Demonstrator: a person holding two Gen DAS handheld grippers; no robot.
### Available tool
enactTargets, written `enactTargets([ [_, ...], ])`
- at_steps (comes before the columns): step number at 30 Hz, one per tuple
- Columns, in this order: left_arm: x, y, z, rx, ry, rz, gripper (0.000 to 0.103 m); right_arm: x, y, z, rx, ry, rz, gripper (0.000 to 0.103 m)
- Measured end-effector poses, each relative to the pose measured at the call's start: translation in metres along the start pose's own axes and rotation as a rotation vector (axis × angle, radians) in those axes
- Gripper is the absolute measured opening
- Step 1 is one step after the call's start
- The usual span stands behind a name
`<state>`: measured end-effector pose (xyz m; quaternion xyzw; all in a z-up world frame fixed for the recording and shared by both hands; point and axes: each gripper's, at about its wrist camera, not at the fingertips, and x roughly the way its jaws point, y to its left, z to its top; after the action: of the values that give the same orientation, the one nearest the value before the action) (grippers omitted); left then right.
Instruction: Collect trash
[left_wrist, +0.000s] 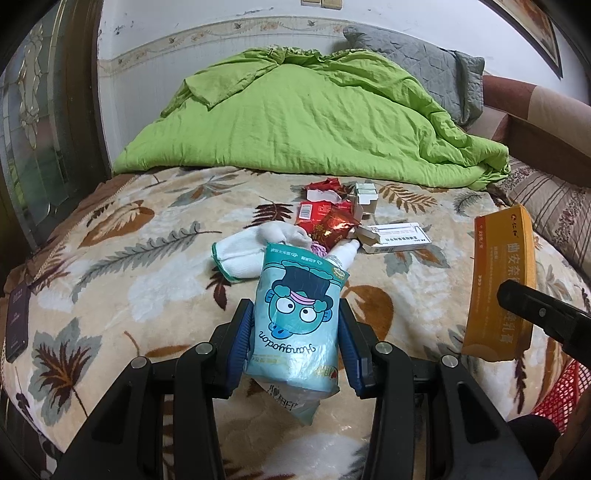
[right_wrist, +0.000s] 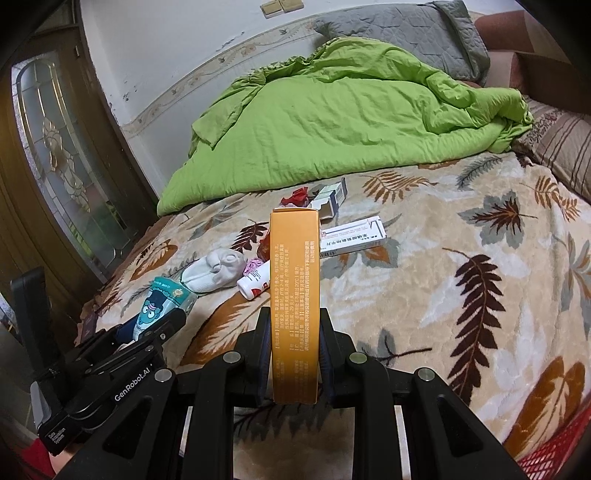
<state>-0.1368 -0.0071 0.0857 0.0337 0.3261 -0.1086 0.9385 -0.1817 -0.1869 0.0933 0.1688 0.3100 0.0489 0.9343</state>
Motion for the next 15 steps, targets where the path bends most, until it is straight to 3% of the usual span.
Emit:
enactTargets([
  [15,-0.033,-0.043,0.002,0.107,-0.016,-0.034,0.043,-0.053,-0.009,0.0,0.025,-0.04,0.023,0.024],
])
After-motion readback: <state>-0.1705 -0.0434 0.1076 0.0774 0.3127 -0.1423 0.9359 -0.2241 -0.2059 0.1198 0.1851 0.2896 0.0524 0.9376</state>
